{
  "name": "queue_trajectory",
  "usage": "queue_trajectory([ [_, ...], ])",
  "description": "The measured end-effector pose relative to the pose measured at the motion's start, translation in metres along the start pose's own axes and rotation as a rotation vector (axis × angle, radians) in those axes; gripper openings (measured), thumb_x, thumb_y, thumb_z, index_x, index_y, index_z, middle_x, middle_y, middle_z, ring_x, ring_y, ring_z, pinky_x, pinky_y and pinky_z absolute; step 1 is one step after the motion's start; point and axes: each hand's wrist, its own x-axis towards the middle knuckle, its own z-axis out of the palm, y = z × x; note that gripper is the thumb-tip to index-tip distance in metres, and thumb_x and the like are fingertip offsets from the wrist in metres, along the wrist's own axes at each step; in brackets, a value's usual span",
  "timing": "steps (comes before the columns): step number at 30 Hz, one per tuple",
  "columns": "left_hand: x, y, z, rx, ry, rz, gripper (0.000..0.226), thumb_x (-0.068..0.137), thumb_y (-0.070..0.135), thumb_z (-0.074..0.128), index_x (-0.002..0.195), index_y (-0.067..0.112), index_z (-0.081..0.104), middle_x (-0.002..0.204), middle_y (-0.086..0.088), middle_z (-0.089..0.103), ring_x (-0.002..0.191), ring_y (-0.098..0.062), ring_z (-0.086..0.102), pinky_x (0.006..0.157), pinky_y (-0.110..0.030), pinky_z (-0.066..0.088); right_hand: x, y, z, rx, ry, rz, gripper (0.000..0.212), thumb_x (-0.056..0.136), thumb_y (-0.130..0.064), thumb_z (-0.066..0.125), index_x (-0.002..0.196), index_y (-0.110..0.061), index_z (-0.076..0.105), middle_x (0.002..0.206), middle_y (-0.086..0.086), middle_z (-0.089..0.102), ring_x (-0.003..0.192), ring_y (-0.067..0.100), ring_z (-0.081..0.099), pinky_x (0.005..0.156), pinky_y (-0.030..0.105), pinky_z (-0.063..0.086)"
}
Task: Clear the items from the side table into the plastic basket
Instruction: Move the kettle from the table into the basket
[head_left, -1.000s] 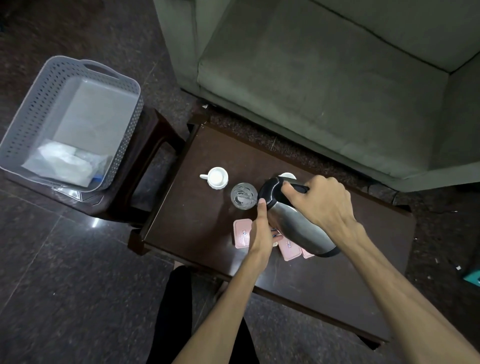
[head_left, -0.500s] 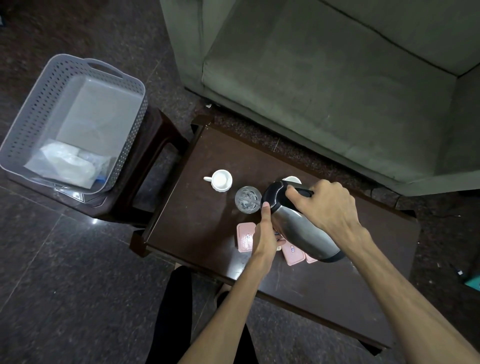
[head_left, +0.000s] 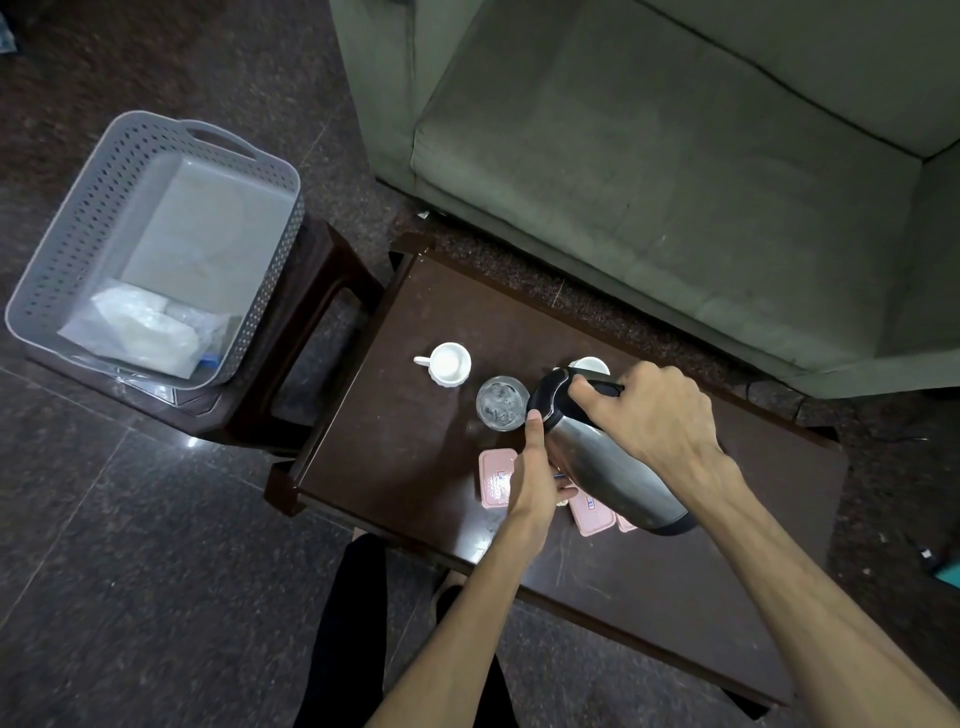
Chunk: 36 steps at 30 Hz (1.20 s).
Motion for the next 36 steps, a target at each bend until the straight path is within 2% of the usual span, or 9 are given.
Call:
queue_trajectory([
  [9, 0.000, -0.001, -0.001, 0.035, 0.004, 0.018, 0.083, 0.101, 0.073, 0.032, 0.145, 0.008, 0.057, 0.110, -0.012, 0.070, 0.089, -0.019, 0.070, 0.069, -0.028, 0.059, -0.002, 0.005, 0.000, 0.021, 0.007, 0.015, 0.059, 0.080, -0.067, 0.054, 0.056, -0.013, 0.053, 0.053, 0.001, 0.049, 0.061, 0.036, 0.052, 0.064, 0.035, 0.042],
  [13, 0.001, -0.002, 0.001, 0.052, 0.010, 0.023, 0.082, 0.101, 0.072, 0.031, 0.145, 0.008, 0.057, 0.118, -0.015, 0.068, 0.095, -0.023, 0.070, 0.074, -0.030, 0.059, -0.004, 0.008, 0.001, 0.034, 0.020, 0.028, 0.059, 0.081, -0.066, 0.055, 0.056, -0.012, 0.055, 0.052, 0.000, 0.049, 0.058, 0.033, 0.048, 0.063, 0.035, 0.040],
  [20, 0.000, -0.006, 0.004, 0.035, 0.016, 0.025, 0.081, 0.100, 0.073, 0.033, 0.141, 0.009, 0.060, 0.110, -0.011, 0.071, 0.087, -0.017, 0.072, 0.064, -0.023, 0.058, -0.008, 0.015, -0.001, 0.070, 0.009, 0.052, 0.062, 0.081, -0.068, 0.054, 0.054, -0.012, 0.054, 0.055, 0.005, 0.056, 0.064, 0.037, 0.059, 0.064, 0.035, 0.046],
  [23, -0.003, -0.007, 0.005, 0.038, 0.026, 0.015, 0.076, 0.099, 0.075, 0.036, 0.133, 0.013, 0.065, 0.101, -0.007, 0.075, 0.088, -0.018, 0.075, 0.061, -0.023, 0.059, -0.010, 0.018, -0.002, 0.089, 0.020, 0.050, 0.063, 0.081, -0.066, 0.056, 0.049, -0.013, 0.046, 0.051, 0.005, 0.053, 0.060, 0.036, 0.057, 0.062, 0.034, 0.045],
  [25, -0.003, -0.008, 0.006, 0.047, 0.040, 0.014, 0.069, 0.097, 0.076, 0.039, 0.118, 0.017, 0.069, 0.097, -0.006, 0.076, 0.088, -0.019, 0.077, 0.061, -0.023, 0.061, -0.011, 0.020, -0.003, 0.097, 0.019, 0.053, 0.065, 0.081, -0.067, 0.055, 0.049, -0.012, 0.045, 0.050, 0.005, 0.052, 0.058, 0.035, 0.055, 0.061, 0.034, 0.045],
  [28, -0.001, -0.014, 0.005, 0.082, 0.059, 0.032, 0.066, 0.092, 0.081, 0.042, 0.095, 0.023, 0.073, 0.089, -0.003, 0.080, 0.089, -0.020, 0.078, 0.075, -0.032, 0.064, -0.012, 0.027, -0.002, 0.120, 0.018, 0.056, 0.067, 0.080, -0.068, 0.055, 0.048, -0.010, 0.045, 0.046, 0.004, 0.050, 0.052, 0.031, 0.053, 0.056, 0.032, 0.041],
  [30, -0.003, -0.016, 0.007, 0.101, 0.073, 0.055, 0.067, 0.081, 0.087, 0.043, 0.091, 0.027, 0.073, 0.087, -0.001, 0.081, 0.089, -0.019, 0.078, 0.086, -0.040, 0.065, -0.013, 0.033, -0.003, 0.137, 0.017, 0.059, 0.068, 0.080, -0.068, 0.056, 0.047, -0.010, 0.042, 0.043, 0.003, 0.047, 0.049, 0.029, 0.050, 0.051, 0.029, 0.036],
  [33, -0.012, -0.014, 0.010, 0.117, 0.076, 0.100, 0.085, 0.067, 0.093, 0.041, 0.109, 0.027, 0.073, 0.111, -0.004, 0.080, 0.107, -0.023, 0.075, 0.103, -0.047, 0.058, -0.013, 0.044, -0.005, 0.153, -0.006, 0.077, 0.071, 0.078, -0.072, 0.054, 0.054, -0.006, 0.042, 0.041, 0.000, 0.043, 0.048, 0.027, 0.048, 0.049, 0.029, 0.034],
  [36, -0.025, -0.012, 0.014, 0.128, 0.077, 0.144, 0.094, 0.068, 0.093, 0.041, 0.129, 0.026, 0.067, 0.128, -0.001, 0.074, 0.121, -0.024, 0.068, 0.111, -0.050, 0.050, -0.013, 0.055, -0.008, 0.195, -0.027, 0.057, 0.066, 0.080, -0.072, 0.054, 0.053, -0.015, 0.035, 0.041, 0.002, 0.032, 0.048, 0.024, 0.034, 0.049, 0.033, 0.032],
])
